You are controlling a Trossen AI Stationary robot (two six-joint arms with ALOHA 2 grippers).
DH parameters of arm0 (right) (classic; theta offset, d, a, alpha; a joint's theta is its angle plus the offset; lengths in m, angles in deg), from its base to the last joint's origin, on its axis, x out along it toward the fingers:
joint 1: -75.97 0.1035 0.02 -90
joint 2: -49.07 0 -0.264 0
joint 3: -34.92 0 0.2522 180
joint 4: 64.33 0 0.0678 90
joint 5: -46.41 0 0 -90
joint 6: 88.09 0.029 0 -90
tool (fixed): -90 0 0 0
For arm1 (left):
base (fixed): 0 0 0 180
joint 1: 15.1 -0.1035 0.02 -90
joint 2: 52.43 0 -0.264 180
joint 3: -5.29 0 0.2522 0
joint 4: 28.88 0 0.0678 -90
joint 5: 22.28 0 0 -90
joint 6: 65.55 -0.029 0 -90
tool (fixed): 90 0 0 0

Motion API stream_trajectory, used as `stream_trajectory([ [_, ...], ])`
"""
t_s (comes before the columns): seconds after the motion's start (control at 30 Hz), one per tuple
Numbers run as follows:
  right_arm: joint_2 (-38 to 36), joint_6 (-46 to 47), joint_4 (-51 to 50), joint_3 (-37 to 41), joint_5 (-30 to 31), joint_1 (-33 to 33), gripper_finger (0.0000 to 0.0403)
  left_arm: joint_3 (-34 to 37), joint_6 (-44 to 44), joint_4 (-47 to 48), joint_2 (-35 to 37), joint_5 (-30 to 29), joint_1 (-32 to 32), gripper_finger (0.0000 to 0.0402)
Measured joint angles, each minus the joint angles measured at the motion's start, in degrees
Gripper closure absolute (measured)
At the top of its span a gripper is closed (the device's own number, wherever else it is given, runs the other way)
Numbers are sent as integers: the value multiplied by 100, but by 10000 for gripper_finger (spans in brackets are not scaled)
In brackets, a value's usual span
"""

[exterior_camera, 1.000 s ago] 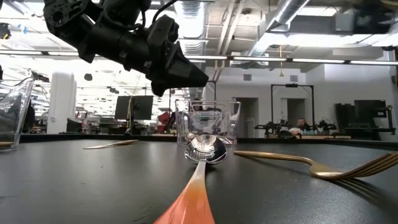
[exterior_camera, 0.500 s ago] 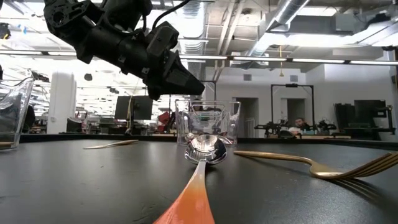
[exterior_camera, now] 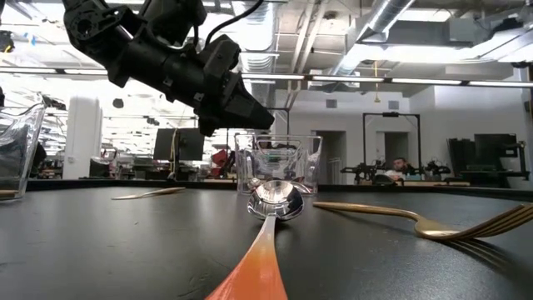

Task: Sort silverware by color (type)
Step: Put the gold fork into the bottom left transparent bin

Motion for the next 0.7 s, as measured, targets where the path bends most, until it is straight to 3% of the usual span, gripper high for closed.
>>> stream_trajectory([
  [0.17, -115, -530, 120, 0, 1232, -137, 239, 0, 0, 0, 1, -20, 0, 331],
  [0.33, 58, -1980, 437, 0, 2489, -566, 241, 0, 17, 0, 1, -19, 0, 331],
  [0.47, 514, -2985, 1120, 0, 2691, -1183, 242, 0, 20, 25, 1, 1, 0, 331],
  [0.7, 1827, -4386, 3125, 0, 2485, -1922, 242, 0, 107, 266, 0, -14, 2, 331],
])
